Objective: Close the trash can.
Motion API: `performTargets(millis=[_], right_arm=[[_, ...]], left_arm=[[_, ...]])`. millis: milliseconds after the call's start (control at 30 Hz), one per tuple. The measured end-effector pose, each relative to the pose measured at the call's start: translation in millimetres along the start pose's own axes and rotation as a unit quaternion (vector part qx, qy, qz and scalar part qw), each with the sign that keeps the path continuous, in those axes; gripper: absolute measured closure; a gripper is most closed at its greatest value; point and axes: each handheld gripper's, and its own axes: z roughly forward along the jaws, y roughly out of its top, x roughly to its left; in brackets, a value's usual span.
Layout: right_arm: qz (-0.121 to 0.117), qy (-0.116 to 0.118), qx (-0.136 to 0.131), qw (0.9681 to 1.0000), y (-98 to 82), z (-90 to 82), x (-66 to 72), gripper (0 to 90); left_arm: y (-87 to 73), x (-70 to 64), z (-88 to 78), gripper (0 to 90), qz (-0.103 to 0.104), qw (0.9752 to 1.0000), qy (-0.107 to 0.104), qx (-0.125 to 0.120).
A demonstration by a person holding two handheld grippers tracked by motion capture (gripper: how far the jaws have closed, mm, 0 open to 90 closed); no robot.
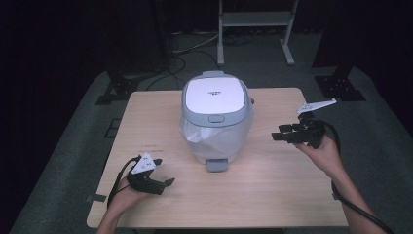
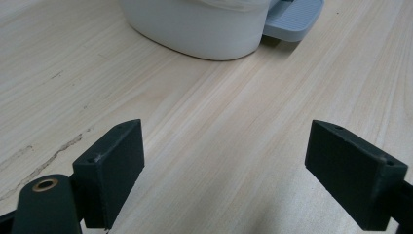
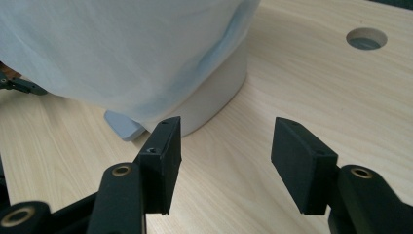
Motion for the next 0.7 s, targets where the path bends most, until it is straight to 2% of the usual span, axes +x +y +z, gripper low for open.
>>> performTargets(millis=[300, 700], right_arm=[[0.014, -0.004, 0.012, 0.9998, -21.3, 10.1, -5.6, 42.8], [0.021, -0.012, 0.025, 0.9994, -48.9, 14.4, -4.9, 42.2]], left_arm=[[-0.3, 0.0, 0.1, 13.3, 0.001, 1.0000, 0.001, 0.002], [-0.2, -0.4, -0.1, 13.3, 0.001, 1.0000, 0.002, 0.000]])
